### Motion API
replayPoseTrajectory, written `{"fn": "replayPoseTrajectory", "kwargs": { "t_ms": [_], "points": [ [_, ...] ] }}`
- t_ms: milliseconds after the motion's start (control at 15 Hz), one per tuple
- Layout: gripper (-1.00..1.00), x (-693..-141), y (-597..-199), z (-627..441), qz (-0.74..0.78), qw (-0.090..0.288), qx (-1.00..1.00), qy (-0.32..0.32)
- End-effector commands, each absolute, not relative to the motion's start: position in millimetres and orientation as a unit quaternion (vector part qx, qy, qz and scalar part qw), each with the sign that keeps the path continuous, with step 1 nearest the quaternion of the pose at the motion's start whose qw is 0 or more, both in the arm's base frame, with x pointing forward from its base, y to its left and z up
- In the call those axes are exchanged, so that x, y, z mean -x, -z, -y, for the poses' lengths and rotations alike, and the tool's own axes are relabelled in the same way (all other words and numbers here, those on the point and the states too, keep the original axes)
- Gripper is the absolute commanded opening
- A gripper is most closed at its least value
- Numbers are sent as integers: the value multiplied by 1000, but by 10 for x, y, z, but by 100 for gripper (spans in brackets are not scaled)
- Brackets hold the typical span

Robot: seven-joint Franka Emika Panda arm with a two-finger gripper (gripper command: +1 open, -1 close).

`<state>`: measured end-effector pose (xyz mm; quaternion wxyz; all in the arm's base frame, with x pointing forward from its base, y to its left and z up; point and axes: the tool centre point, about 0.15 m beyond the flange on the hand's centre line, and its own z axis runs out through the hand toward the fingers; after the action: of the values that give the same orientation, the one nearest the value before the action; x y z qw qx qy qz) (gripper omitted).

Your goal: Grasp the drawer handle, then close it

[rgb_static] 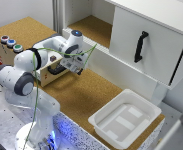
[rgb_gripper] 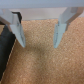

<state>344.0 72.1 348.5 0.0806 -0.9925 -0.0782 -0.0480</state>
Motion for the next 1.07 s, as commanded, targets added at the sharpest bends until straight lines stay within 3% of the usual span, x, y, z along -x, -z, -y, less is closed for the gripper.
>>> {"fn": "replayPoseTrajectory", "kwargs": {
  "t_ms": [0,1000],
  "points": [
    [-100,-3733,-3157,-933,90,105,990,26],
    [-100,-3773,-3058,-2115,174,79,981,-16]
  ]
}}
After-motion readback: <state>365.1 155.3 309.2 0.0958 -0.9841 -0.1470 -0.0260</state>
